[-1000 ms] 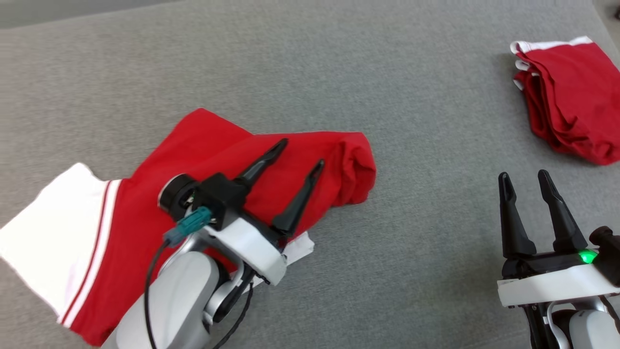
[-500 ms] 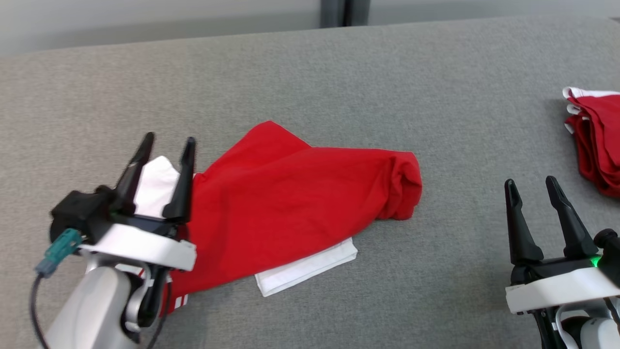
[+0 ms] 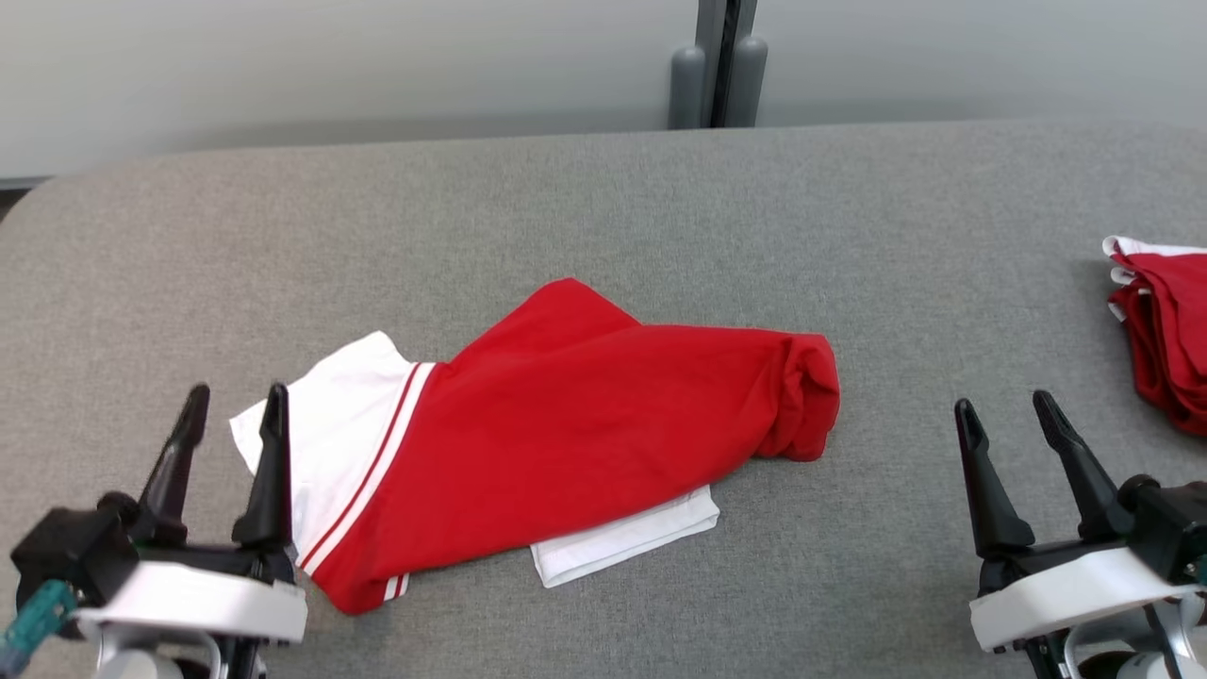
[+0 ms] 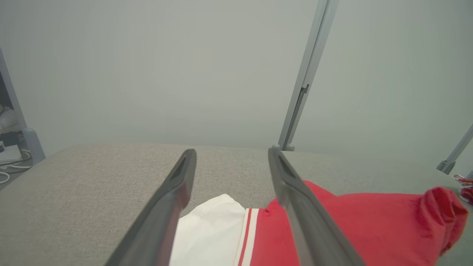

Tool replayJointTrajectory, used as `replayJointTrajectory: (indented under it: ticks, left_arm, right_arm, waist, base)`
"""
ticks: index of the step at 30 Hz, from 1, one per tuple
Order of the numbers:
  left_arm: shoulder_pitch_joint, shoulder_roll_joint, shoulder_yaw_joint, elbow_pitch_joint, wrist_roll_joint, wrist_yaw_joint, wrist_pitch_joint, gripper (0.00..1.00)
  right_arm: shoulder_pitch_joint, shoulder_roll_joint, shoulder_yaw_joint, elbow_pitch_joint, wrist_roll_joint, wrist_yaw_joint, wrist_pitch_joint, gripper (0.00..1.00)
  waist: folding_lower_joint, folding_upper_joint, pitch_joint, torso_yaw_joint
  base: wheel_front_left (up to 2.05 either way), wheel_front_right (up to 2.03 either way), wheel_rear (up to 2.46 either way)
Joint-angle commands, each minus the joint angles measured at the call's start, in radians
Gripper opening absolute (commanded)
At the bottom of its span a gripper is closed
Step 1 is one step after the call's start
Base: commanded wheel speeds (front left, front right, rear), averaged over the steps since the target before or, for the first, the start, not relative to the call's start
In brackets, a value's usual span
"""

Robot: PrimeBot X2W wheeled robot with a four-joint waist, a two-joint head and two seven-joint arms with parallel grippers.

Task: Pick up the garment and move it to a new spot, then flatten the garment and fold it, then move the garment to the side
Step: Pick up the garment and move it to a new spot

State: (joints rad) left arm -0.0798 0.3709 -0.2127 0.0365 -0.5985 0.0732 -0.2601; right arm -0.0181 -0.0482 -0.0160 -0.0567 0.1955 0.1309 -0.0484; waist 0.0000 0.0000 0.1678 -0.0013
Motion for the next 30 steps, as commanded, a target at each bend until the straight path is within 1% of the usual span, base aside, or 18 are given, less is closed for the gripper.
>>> replayJointTrajectory:
  ticks: [1, 11, 18, 30]
  left_arm:
    - [0.024, 0.006, 0.003, -0.013, 0.006, 0.008, -0.004, 1.0]
    - [0.147, 0.016, 0.005, -0.078, 0.0, 0.043, 0.011, 1.0]
    - [0.175, 0.018, 0.008, -0.098, -0.005, 0.058, 0.018, 1.0]
    - [0.174, 0.025, 0.004, -0.114, -0.002, 0.074, 0.028, 1.0]
  right_arm:
    - [0.011, -0.006, 0.002, 0.003, -0.003, 0.0, 0.005, 1.0]
    - [0.066, -0.011, 0.013, 0.005, 0.005, 0.0, 0.025, 1.0]
    - [0.081, -0.009, 0.012, -0.003, 0.007, 0.0, 0.028, 1.0]
    - [0.082, -0.006, 0.007, -0.006, 0.012, 0.0, 0.02, 1.0]
  waist:
    - [0.0, 0.0, -0.022, 0.001]
    - [0.0, 0.0, -0.086, -0.004]
    - [0.0, 0.0, -0.091, -0.006]
    - [0.0, 0.0, -0.083, -0.005]
  base:
    - [0.0, 0.0, 0.0]
    - [0.0, 0.0, 0.0]
    - [0.0, 0.0, 0.0]
    - [0.0, 0.0, 0.0]
